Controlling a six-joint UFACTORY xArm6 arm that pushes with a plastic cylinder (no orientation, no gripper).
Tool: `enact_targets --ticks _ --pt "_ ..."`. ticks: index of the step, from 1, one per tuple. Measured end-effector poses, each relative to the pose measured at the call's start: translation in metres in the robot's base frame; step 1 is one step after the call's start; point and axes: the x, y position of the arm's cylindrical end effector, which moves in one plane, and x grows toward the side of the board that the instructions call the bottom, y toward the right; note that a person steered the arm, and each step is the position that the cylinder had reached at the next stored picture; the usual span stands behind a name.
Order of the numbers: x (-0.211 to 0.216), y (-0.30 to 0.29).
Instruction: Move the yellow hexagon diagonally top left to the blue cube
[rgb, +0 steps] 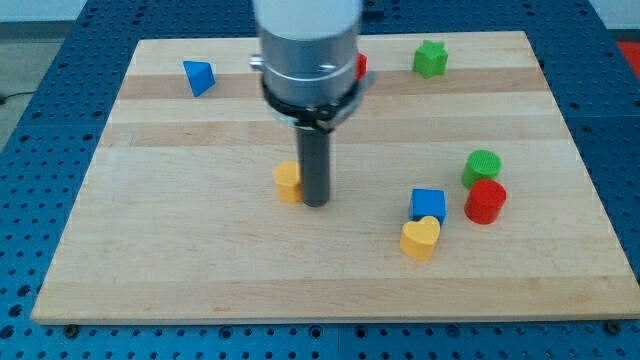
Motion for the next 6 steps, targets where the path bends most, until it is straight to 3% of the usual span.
enact_targets --ticks 3,4,5,6 --pt "-0.092 -0.075" --pt "-0.072 -0.135" --pt "-0.031 -0.135" --pt "-0.030 -0.086"
